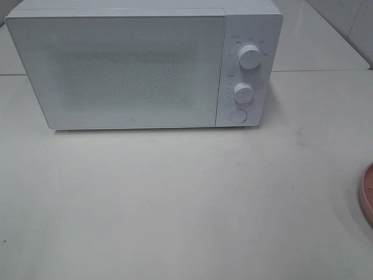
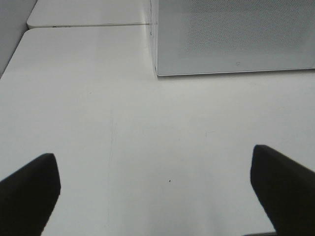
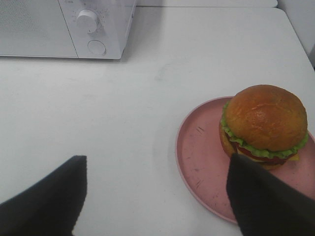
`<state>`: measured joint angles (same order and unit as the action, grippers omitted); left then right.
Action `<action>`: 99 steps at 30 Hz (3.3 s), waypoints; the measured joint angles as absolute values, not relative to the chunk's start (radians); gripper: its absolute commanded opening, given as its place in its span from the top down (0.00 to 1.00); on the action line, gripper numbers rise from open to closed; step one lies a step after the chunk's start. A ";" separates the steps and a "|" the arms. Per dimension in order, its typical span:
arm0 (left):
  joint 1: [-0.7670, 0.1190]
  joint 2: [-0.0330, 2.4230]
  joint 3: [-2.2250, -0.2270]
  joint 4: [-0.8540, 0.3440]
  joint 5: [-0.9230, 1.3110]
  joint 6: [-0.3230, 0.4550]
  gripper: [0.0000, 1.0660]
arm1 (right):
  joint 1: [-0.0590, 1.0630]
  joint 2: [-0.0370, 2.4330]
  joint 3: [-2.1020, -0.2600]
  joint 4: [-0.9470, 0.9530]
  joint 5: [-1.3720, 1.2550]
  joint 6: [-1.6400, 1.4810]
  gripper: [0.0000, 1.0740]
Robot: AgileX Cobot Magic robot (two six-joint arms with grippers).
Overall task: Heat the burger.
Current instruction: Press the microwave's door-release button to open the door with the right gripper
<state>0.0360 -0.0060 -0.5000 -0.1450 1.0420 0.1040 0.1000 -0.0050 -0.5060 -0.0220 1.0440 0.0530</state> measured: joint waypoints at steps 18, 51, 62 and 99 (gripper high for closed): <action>0.036 -0.006 -0.500 -0.145 1.042 0.104 0.06 | 0.100 -0.005 -0.506 -0.022 1.044 0.053 0.30; 0.036 -0.006 -0.500 -0.145 1.042 0.104 0.06 | 0.100 0.369 -0.540 -0.022 0.676 0.053 0.30; 0.036 -0.006 -0.500 -0.145 1.042 0.104 0.06 | 0.100 0.530 -0.540 -0.022 0.574 0.053 0.30; 0.036 -0.006 -0.500 -0.145 1.042 0.104 0.06 | 0.100 0.988 -0.540 -0.021 0.075 0.053 0.30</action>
<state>0.0360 -0.0060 -0.5000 -0.1450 1.0420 0.1040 0.1000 0.9880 -0.5400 -0.0210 0.0750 0.0530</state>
